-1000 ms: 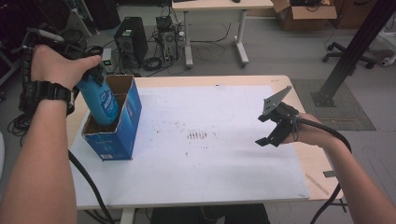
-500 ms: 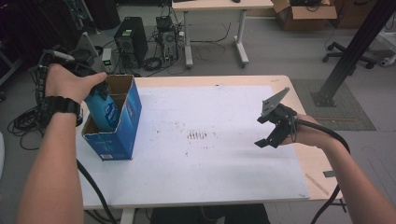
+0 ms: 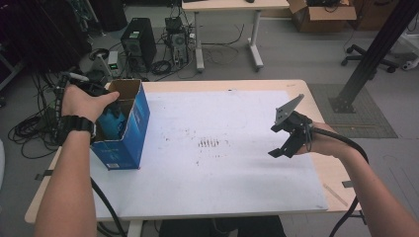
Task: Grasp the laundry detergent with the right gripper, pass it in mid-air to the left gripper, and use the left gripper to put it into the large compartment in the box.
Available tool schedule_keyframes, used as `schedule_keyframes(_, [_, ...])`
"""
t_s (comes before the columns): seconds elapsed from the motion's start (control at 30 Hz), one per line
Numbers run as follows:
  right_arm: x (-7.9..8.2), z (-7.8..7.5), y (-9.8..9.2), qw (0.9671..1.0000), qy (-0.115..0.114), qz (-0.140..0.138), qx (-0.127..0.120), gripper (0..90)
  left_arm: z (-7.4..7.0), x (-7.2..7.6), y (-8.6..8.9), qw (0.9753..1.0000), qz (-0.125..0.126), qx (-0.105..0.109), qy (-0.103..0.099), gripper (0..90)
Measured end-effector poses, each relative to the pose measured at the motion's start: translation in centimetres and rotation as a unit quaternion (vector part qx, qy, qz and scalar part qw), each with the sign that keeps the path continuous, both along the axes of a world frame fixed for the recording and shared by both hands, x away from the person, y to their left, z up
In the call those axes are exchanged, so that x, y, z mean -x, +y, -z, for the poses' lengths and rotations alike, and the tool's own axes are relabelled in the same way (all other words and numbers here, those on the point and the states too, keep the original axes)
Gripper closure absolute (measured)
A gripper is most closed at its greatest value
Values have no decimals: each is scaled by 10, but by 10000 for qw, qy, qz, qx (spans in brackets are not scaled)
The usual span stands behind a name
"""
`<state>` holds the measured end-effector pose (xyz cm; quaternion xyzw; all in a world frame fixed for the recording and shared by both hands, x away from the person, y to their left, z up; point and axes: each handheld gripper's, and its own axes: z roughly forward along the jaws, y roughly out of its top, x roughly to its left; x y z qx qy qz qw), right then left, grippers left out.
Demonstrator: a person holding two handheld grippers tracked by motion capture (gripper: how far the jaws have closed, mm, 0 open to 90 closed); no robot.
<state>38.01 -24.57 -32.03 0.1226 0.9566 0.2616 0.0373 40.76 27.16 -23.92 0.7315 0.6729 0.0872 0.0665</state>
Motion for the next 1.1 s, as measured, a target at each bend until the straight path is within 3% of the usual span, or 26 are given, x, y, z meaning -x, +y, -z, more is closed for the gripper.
schedule_keyframes(0.4, [1,3,-1,10000,48,15,-17,73,18,-1,-1,10000,-10,-24,70,380])
schedule_keyframes(0.5, [2,4,-1,10000,47,12,-25,73,23,-1,-2,9998,18,-124,129,380])
schedule_keyframes(1.1, [1,5,0,10000,51,9,-22,73,35,0,-2,9999,2,-99,106,378])
